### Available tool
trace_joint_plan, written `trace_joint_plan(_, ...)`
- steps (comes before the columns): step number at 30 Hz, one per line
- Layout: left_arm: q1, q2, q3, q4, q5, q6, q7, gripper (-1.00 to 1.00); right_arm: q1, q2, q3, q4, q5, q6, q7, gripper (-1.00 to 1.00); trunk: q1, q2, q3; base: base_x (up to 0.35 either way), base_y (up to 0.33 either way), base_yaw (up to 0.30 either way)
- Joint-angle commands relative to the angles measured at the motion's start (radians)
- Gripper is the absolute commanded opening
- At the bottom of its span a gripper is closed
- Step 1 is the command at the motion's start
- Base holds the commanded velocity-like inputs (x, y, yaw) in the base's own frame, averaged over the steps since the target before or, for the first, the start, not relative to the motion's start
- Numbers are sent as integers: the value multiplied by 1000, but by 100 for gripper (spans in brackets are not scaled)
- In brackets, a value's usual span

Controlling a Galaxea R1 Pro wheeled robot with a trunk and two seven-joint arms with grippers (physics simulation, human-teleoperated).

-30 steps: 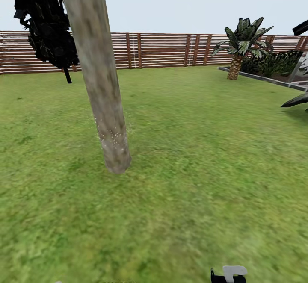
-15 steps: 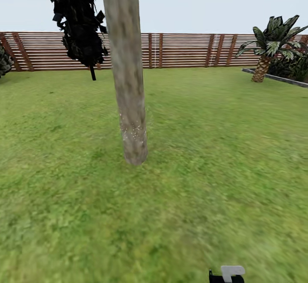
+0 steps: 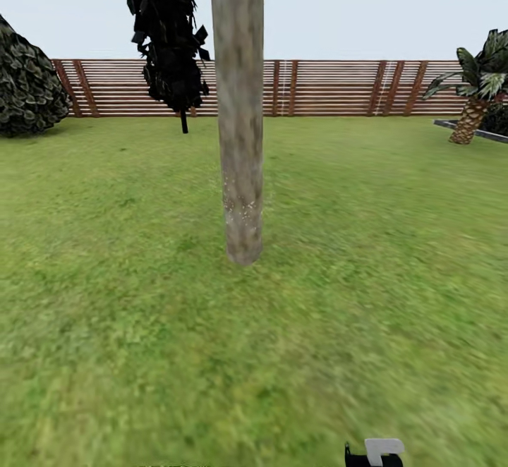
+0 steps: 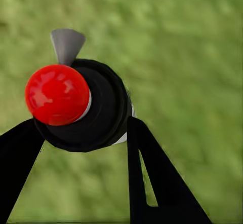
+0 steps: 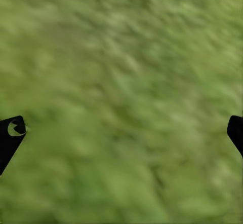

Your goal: In the garden, pick up the pesticide atomizer on the floor and spray pesticide onto both trees until each tree trunk is fully covered.

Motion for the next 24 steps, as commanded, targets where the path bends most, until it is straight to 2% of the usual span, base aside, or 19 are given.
trace_joint_plan(1,-2,3,6,4,4,-5,-7,-100,0,0,9,0,-11,-3,-1,100,0,0,0,-2,-4,219)
trace_joint_plan(24,0,-4,5,3,-3,-6,-7,-100,7,0,9,0,-10,-3,-2,100,0,0,14,0,0,255)
